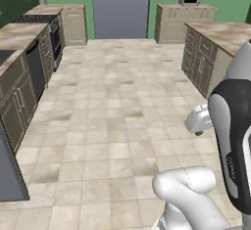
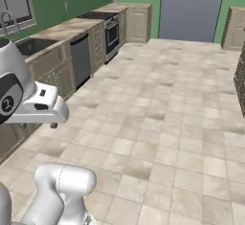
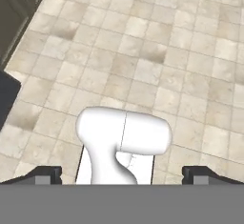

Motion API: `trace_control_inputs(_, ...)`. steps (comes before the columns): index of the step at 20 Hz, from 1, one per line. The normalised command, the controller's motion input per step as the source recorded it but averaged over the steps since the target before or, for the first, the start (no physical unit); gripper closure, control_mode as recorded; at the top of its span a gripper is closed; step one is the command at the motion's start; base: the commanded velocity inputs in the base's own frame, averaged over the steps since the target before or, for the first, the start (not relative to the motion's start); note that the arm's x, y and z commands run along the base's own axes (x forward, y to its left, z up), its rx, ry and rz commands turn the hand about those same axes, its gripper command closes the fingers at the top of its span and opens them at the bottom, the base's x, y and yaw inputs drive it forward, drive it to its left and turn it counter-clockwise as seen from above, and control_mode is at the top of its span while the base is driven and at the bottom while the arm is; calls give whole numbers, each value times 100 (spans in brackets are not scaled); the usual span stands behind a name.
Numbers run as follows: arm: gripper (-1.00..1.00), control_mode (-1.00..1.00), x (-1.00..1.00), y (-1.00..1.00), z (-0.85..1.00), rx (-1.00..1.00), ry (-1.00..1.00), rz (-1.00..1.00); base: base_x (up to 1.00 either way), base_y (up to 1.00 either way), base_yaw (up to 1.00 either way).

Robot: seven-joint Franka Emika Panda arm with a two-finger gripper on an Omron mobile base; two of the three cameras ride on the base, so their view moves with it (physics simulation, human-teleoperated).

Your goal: Place two dumplings into each of the tupperware containers and then place the containers in the fridge.

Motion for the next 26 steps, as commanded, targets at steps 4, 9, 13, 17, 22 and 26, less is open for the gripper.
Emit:
trace_control_inputs(4,-100,100,0,0,0,0,0,0,0,-2,-86)
trace_control_inputs(9,-100,100,0,0,0,0,0,0,2,-30,-82)
trace_control_inputs(13,-100,100,0,0,0,0,0,0,15,-81,-69)
trace_control_inputs(17,-100,100,0,0,0,0,0,0,-3,-100,-55)
trace_control_inputs(22,-100,100,0,0,0,0,0,0,-16,-94,-47)
trace_control_inputs(26,-100,100,0,0,0,0,0,0,21,-100,-28)
